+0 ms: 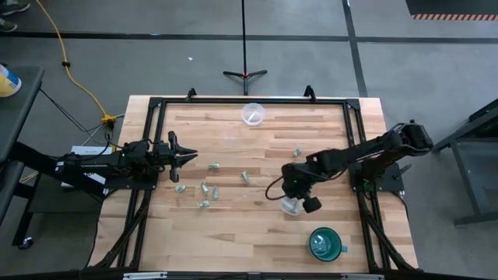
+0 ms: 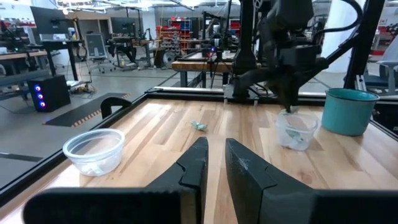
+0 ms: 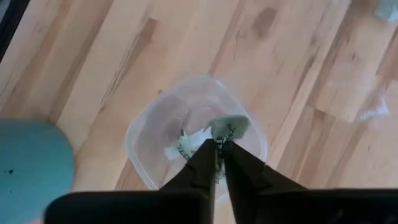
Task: Pick and place Stevia / Truvia into bins
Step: Put the light green stevia packet into the bottom transparent container, then put the light green stevia packet into the top transparent container
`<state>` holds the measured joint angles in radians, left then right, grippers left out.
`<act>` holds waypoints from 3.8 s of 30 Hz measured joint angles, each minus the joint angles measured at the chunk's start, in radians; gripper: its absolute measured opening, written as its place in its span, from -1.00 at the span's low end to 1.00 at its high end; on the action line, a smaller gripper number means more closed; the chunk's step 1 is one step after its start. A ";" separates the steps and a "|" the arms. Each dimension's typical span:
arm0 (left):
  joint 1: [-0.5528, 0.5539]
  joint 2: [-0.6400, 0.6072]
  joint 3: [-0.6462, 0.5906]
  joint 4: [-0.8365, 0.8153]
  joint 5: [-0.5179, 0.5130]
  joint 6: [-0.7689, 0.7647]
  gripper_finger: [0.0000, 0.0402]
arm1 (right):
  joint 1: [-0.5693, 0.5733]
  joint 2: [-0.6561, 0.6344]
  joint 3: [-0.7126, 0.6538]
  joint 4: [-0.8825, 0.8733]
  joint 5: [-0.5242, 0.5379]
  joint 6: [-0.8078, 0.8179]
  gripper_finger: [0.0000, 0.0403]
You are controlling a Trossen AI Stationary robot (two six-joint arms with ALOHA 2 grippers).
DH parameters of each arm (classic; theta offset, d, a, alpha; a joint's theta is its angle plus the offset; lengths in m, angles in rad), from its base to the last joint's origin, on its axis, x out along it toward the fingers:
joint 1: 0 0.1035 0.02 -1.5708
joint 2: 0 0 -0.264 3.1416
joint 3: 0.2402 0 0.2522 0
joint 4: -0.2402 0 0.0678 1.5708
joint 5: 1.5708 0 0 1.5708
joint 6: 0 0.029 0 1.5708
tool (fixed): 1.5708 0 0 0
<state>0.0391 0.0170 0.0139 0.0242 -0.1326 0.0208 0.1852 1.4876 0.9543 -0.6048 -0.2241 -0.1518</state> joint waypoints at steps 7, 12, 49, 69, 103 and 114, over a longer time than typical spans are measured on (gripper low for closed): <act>0.000 0.000 0.000 0.000 0.000 0.000 -0.54 | -0.009 0.000 0.000 0.003 0.018 0.017 -0.34; 0.000 0.000 0.000 0.001 0.000 0.000 -0.54 | -0.066 -0.009 0.006 -0.001 0.160 -0.028 -0.04; 0.000 0.000 0.000 0.000 0.000 0.000 -0.54 | -0.597 0.237 -0.035 -0.065 0.179 -0.302 -0.17; 0.000 0.000 0.000 0.000 0.000 -0.001 -0.54 | -0.313 0.240 0.269 -0.333 -0.057 -0.337 -0.92; 0.000 0.000 0.000 0.003 -0.016 -0.006 -0.54 | -0.128 0.203 0.170 0.194 -0.023 -0.061 -0.58; 0.000 0.000 0.000 0.003 -0.011 -0.004 -0.54 | -0.192 -0.167 -0.296 0.822 0.271 0.153 -0.86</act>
<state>0.0391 0.0172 0.0139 0.0270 -0.1440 0.0164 -0.0069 1.3205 0.6587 0.2174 0.0466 0.0010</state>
